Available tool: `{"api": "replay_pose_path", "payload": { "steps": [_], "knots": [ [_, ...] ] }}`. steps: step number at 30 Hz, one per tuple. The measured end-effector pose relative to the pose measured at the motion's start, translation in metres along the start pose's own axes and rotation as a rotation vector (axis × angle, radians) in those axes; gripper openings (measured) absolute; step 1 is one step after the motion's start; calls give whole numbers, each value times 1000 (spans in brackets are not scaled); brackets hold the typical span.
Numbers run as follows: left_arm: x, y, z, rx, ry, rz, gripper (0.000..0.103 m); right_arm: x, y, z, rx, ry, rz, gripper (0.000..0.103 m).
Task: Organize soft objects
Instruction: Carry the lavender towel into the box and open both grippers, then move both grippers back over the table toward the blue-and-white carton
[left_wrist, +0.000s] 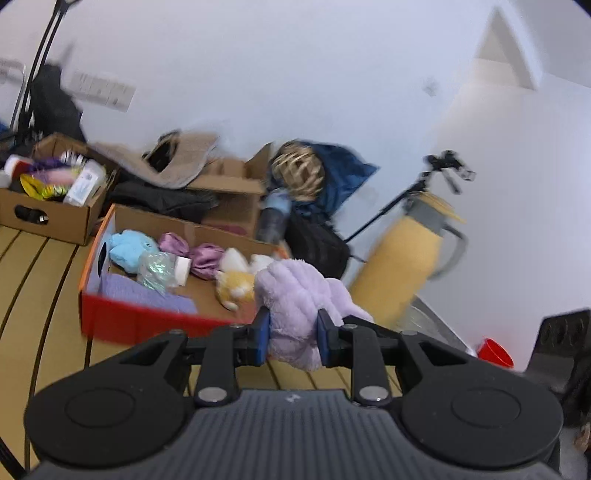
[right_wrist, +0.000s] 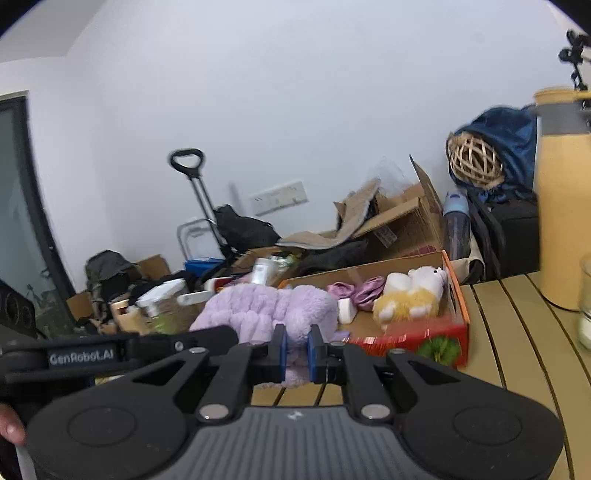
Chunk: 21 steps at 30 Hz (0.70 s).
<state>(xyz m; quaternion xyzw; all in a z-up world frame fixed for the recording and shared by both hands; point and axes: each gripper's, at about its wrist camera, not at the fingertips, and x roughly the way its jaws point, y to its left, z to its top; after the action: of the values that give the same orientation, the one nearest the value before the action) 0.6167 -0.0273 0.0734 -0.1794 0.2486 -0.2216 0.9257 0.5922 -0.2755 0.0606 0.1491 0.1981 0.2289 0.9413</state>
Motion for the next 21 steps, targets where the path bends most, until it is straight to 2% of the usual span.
{"api": "replay_pose_path", "payload": {
  "steps": [6,9,12,13,15,16,17,21],
  "knots": [
    [84,41,35,-7,59,50,26,103,-40,32,57,77,-18,11],
    [121,60,32,6,122,93,29,149,-58,34,78,142,-51,11],
    [144,77,14,54,192,163,35,180,-69,23,75,215,-83,12],
    [147,81,8,79,206,169,35,187,-71,16,71,250,-88,12],
    [141,78,2,168,181,166,49,189,-70,6,45,280,-103,13],
    [138,78,3,161,179,161,58,189,-69,3,22,287,-111,15],
    [136,79,5,152,180,144,61,190,-68,2,5,292,-116,17],
    [121,76,11,170,139,163,61,184,-66,6,14,280,-117,25]
  ]
}}
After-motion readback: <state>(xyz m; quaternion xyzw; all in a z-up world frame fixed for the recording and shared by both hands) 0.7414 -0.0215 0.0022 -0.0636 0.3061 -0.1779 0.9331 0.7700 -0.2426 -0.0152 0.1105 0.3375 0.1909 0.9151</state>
